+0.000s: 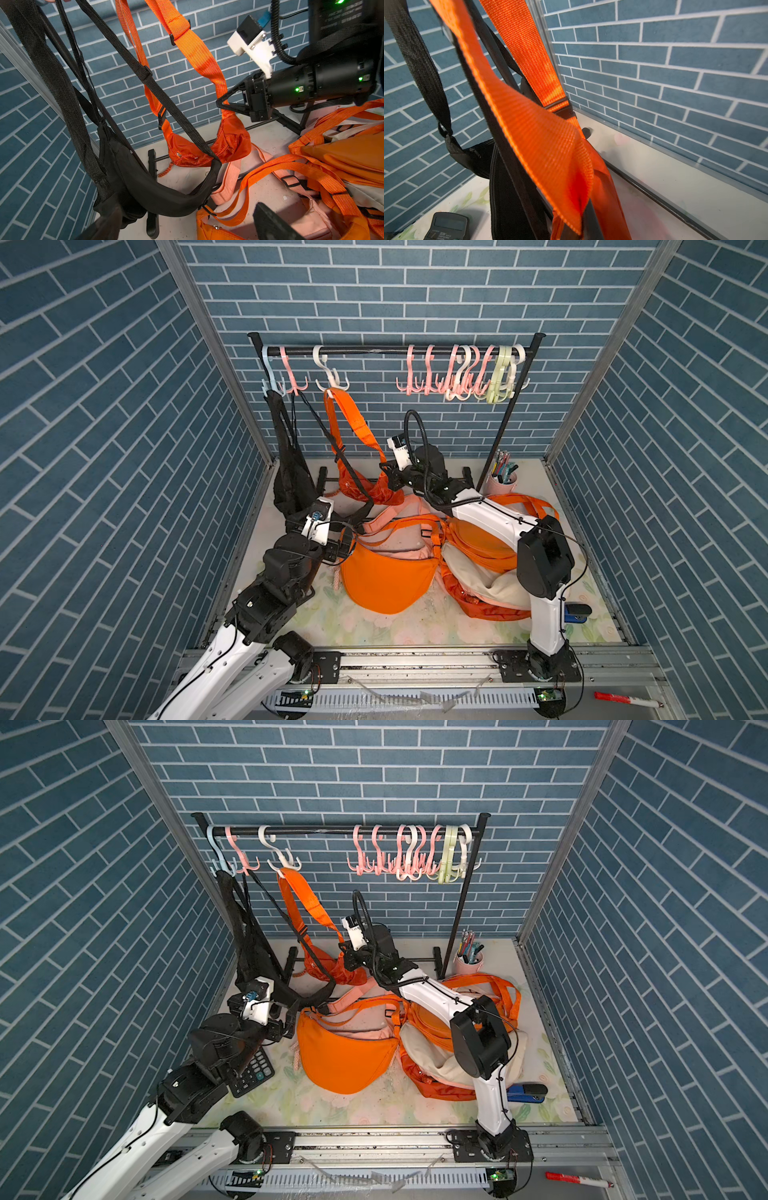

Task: Take the bag off the hook
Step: Pick up the bag from the hook.

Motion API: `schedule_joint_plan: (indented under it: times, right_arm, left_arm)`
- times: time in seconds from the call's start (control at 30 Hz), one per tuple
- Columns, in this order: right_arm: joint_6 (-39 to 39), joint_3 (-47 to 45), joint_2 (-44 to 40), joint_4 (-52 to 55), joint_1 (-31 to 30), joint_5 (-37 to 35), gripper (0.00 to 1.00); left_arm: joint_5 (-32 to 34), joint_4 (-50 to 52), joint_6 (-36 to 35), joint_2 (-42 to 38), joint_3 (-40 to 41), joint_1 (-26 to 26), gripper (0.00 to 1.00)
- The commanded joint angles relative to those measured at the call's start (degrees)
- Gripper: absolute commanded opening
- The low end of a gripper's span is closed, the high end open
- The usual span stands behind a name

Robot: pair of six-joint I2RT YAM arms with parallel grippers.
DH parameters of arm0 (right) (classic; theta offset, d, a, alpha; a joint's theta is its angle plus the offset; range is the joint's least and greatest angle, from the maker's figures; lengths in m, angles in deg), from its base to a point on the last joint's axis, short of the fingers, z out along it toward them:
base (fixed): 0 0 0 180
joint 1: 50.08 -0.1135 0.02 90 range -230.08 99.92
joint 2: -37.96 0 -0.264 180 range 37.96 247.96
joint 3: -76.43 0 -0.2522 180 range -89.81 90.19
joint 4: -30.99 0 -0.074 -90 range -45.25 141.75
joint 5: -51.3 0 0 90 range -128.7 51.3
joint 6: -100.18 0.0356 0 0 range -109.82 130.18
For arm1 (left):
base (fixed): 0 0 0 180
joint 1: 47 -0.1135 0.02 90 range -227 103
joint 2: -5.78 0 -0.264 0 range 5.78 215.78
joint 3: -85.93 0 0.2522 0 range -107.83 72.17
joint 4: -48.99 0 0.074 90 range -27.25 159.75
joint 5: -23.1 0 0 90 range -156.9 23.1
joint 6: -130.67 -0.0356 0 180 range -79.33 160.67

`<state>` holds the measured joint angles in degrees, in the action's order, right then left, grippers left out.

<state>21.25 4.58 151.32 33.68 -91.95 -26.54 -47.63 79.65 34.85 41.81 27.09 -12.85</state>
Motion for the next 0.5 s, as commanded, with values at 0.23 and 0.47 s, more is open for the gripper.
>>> schedule_joint_plan:
  times: [0.23, 0.47]
  right_arm:
    - [-1.7, -8.7, -9.3, -4.6, 2.8, -0.2, 0.0]
    - [-1.0, -13.6, -13.6, -5.0, 4.9, 0.0, 0.0]
  left_arm:
    - [0.7, -3.6, -0.6, 5.2, -5.4, -0.1, 0.99]
    - [-0.7, -10.4, -1.4, 13.2, -9.0, -0.4, 0.99]
